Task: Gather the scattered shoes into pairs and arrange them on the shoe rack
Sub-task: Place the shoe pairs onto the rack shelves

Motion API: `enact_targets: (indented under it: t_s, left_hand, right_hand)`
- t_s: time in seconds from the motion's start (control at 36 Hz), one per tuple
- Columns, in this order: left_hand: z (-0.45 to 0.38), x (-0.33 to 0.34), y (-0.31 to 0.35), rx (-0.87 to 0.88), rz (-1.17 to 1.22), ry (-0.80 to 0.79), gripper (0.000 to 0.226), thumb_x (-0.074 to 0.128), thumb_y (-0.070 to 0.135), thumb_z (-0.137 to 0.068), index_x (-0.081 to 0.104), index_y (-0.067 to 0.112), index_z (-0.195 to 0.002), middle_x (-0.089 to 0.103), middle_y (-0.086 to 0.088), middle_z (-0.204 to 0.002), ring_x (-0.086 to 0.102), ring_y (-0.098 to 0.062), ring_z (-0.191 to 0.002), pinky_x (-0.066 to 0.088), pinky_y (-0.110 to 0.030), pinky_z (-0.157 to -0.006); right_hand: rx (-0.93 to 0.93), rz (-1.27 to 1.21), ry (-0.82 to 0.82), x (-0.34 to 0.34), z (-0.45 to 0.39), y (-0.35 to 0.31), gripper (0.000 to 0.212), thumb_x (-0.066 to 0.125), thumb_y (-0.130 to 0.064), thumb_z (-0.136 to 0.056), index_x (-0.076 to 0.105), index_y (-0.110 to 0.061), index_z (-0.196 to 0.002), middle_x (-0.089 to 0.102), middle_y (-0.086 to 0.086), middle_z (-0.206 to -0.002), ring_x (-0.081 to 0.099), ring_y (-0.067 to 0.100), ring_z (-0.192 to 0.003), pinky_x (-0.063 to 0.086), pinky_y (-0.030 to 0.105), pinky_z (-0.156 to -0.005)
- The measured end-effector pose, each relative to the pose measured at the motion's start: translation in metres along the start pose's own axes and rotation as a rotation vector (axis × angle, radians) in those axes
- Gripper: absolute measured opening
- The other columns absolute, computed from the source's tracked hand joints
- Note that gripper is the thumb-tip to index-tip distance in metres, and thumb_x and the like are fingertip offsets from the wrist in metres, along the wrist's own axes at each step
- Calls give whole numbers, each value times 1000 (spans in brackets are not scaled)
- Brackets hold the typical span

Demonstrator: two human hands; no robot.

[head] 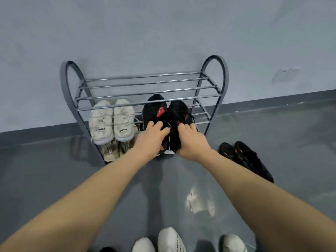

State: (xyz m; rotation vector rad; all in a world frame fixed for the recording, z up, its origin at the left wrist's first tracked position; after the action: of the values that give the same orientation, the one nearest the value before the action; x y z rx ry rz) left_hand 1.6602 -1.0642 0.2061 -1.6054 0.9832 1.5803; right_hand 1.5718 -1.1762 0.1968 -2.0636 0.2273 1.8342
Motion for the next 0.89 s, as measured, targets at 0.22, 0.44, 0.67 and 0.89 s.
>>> enact_targets:
  t_s: [0.22, 0.44, 0.67, 0.89]
  left_hand:
    - [-31, 29, -42, -104, 30, 17, 43, 67, 21, -84, 45, 13, -120, 37, -4, -119, 34, -24, -108, 43, -32, -67]
    - [-74, 63, -69, -189, 88, 68, 44, 71, 14, -80, 47, 11, -117, 37, -8, -118, 36, -25, -108, 48, -41, -81]
    - [-98, 92, -71, -297, 158, -53, 76, 66, 24, -80, 24, 30, -143, 15, -3, -150, 9, -36, -141, 41, -49, -101]
    - [-101, 115, -67, -417, -23, -110, 68, 63, 11, -83, 25, 18, -138, 38, -9, -137, 4, -51, -140, 29, -50, -108]
  right_hand:
    - [-55, -30, -46, 27, -62, -2, 38, 63, -21, -78, 36, -12, -102, 39, 0, -99, 36, 23, -101, 33, 33, -62]
    - [-113, -12, -33, 59, -119, 13, 44, 63, -18, -78, 37, -10, -112, 44, 6, -113, 38, 26, -109, 35, 33, -64]
    - [-186, -25, -46, 96, -139, 29, 65, 70, -33, -75, 35, -14, -126, 37, 7, -127, 37, 28, -117, 43, 36, -68]
    - [-130, -125, -245, 117, -148, 43, 90, 83, -40, -62, 31, -12, -130, 34, 9, -138, 15, 35, -140, 25, 50, -113]
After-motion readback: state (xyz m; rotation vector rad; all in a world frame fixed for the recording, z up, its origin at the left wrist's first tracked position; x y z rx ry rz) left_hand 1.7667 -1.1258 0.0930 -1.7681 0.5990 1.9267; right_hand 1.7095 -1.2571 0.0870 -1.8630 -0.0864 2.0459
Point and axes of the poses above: each hand's wrist, its own z-axis away from the middle knuckle, its own x-axis out of the palm, y = z × x, the point moved 2 cm from there along -z, towards the middle knuckle
